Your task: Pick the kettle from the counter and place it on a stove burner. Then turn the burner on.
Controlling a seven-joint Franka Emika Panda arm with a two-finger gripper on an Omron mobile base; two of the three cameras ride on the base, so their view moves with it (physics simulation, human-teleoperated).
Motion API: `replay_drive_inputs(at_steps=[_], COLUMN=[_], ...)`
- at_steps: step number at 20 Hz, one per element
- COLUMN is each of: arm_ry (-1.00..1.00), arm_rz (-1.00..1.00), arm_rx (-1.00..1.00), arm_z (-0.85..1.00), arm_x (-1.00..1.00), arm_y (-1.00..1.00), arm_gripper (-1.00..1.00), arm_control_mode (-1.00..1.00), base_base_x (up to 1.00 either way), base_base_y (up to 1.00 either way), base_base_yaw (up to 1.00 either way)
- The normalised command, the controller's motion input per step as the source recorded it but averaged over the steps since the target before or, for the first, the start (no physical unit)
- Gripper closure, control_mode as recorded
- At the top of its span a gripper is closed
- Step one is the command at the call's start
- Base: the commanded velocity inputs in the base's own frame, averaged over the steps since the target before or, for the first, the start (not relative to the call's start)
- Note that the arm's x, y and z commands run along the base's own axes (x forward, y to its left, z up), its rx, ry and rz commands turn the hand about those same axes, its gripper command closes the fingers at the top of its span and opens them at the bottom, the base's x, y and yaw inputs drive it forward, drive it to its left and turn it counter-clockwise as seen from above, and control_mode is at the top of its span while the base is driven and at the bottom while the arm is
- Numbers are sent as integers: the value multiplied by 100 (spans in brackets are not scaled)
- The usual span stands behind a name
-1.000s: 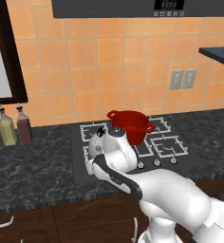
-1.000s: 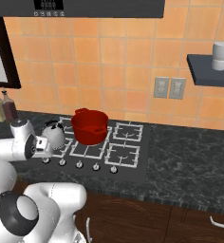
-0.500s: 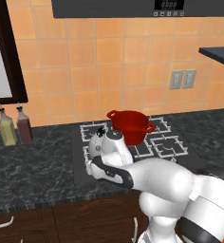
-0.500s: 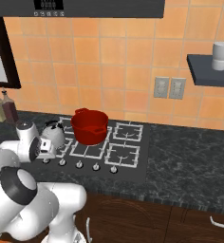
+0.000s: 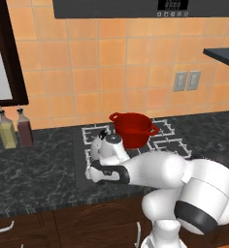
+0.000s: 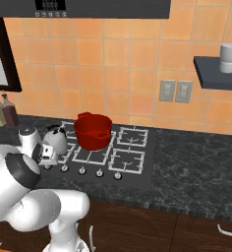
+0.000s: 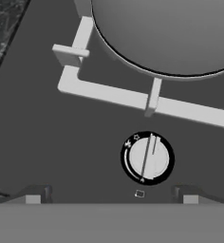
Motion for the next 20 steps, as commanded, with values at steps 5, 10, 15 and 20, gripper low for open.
replay_drive_inputs(at_steps=[5,10,15,20], arm_ry=[2,0,0,0], arm_rz=[0,0,0,0], arm_rx=[0,0,0,0], arm_z=[-9,-16,-21,-24], arm_x=[16,11,12,12], arm_y=[7,0,0,1], arm_gripper=[-100,-100,-100,-100], arm_control_mode=[-100,-100,-100,-100], base_base_x=[0,0,0,0], base_base_y=[0,0,0,0], base_base_yaw=[0,0,0,0])
